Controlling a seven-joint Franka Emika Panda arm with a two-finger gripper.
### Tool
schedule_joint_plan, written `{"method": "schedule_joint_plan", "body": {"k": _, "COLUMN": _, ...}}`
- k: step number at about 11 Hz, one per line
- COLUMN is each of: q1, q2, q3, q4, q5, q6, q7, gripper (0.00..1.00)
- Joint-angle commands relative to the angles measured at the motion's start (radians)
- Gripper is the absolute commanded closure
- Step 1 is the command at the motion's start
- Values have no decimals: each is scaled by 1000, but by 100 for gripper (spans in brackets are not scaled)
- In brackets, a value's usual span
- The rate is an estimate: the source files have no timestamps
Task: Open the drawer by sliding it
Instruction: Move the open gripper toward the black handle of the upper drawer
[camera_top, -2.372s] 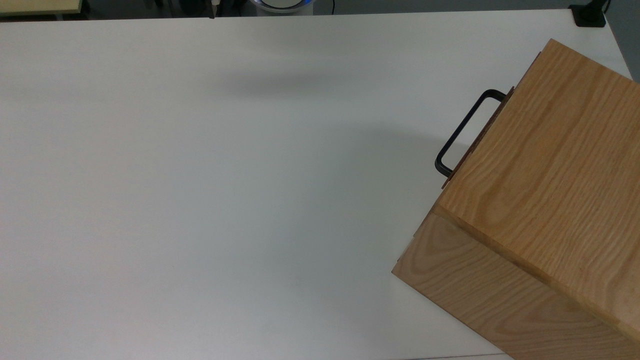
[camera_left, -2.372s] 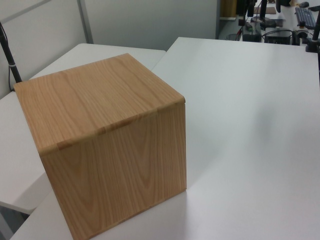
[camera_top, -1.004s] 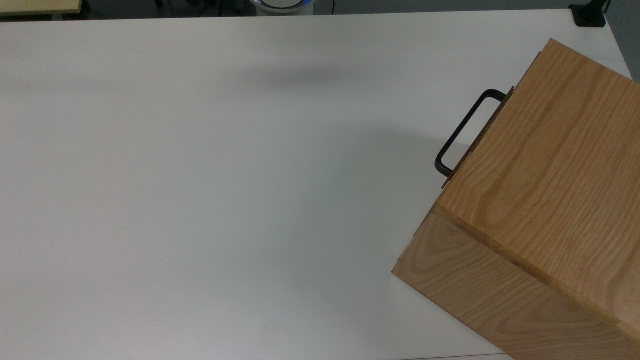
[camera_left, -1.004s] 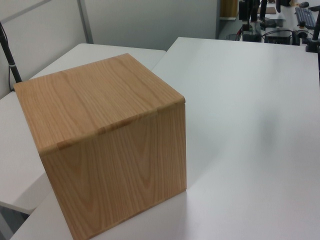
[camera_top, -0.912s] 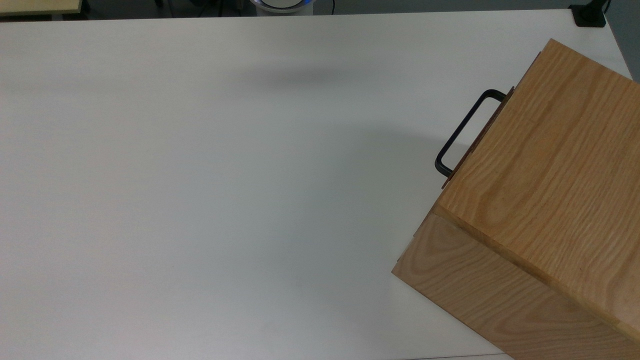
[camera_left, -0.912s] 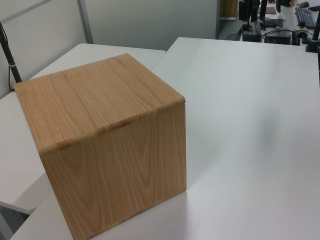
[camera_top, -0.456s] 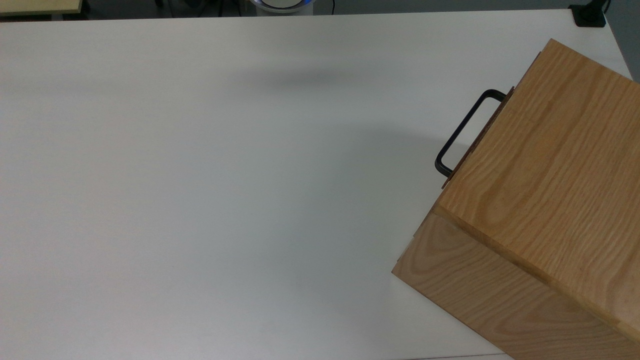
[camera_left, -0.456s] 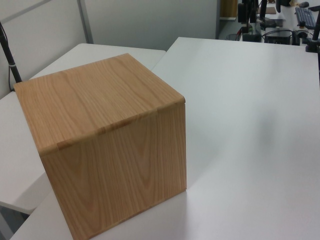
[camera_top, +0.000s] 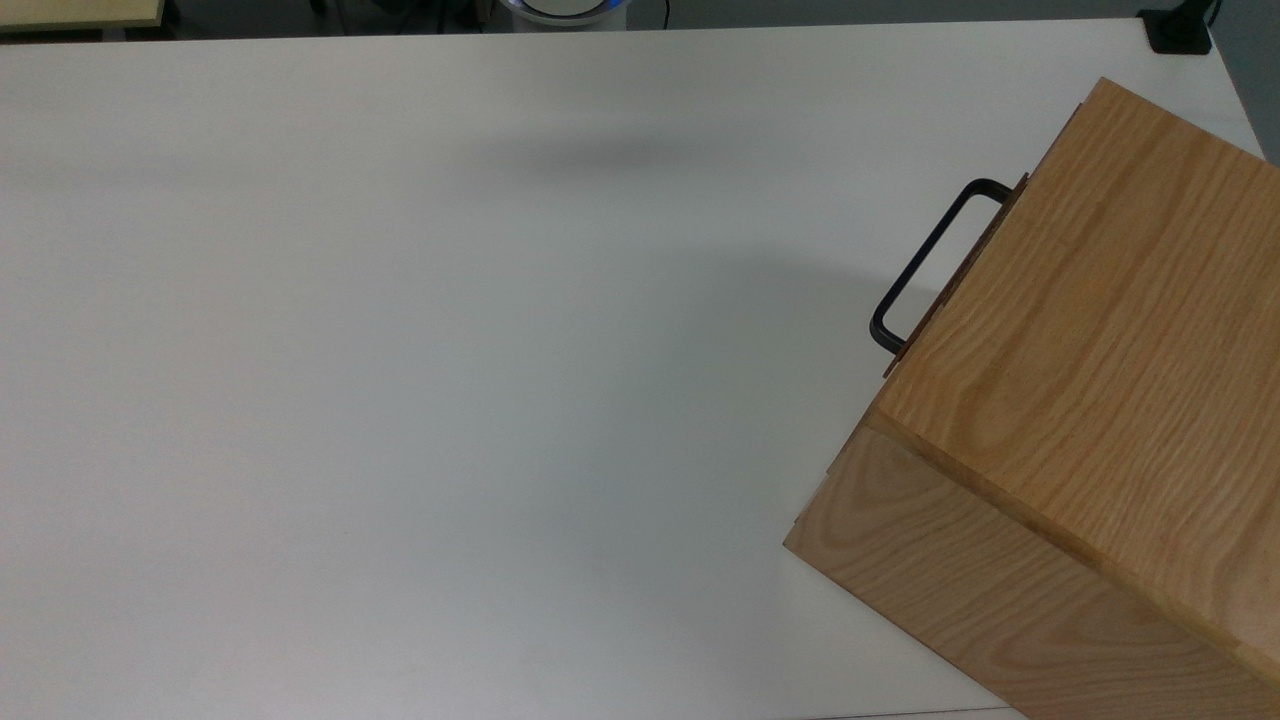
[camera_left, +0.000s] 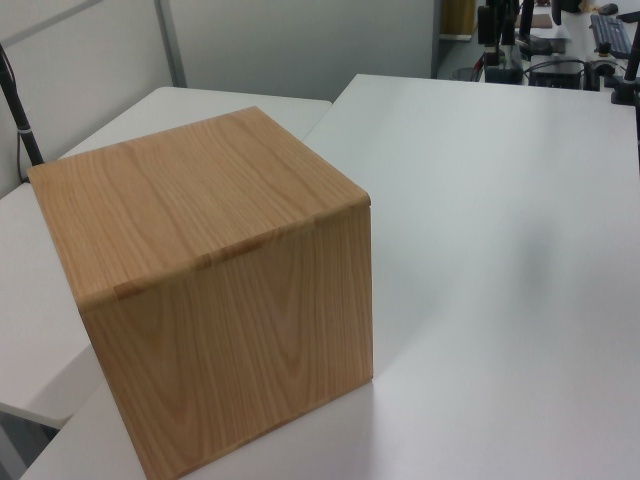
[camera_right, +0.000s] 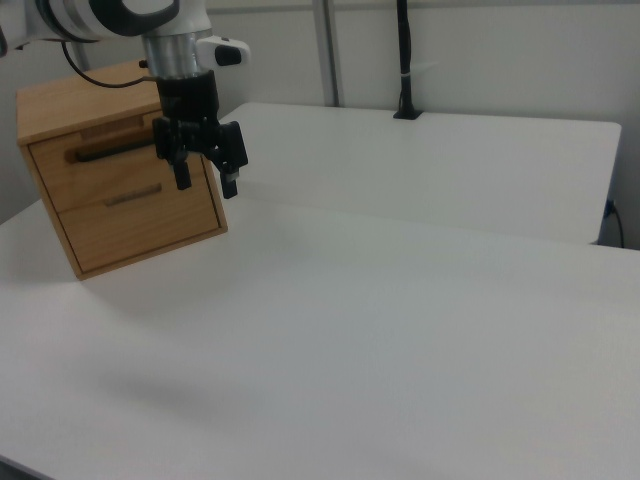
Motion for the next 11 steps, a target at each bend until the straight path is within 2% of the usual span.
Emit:
{"method": "schedule_joint_plan", "body": {"k": 1, "q1": 47, "q2": 5, "q3": 4, "q4": -6, "q5": 25, "q6": -8, "q7": 18, "gripper": 0}}
{"method": "schedule_joint_plan", "body": {"k": 3, "q1": 59, "q2": 16, "q3": 4, "q4": 0, "q5": 80, "q6": 10, "q7": 79, "gripper": 0}}
{"method": "schedule_joint_plan", "body": {"k": 4, "q1": 79, "q2": 14, "q3": 5, "q4": -9, "q5": 96, "q6": 98, "q7": 133, "gripper": 0}}
{"method": "schedule_joint_plan", "body": {"k": 6, "q1": 95, "q2": 17, "q3": 5, "q4": -33, "q5": 143, "q6": 177, "q7": 266, "gripper": 0}}
{"method": "schedule_joint_plan", "body": {"k": 7, "q1": 101, "q2": 19, "q3": 5, "q4": -33, "q5": 184, "q6": 211, "q7": 280, "gripper": 0}}
{"method": "schedule_joint_plan", "body": {"k": 9, "q1": 131, "q2": 51, "q3": 2, "q4": -27, "q5": 324, "q6": 266, "q7": 284, "gripper": 0}}
{"method": "schedule_joint_plan", "body": {"k": 11, "q1": 194, "q2": 115, "q3": -4, "q4": -30, "q5": 424, "q6": 396, "q7": 374, "gripper": 0}}
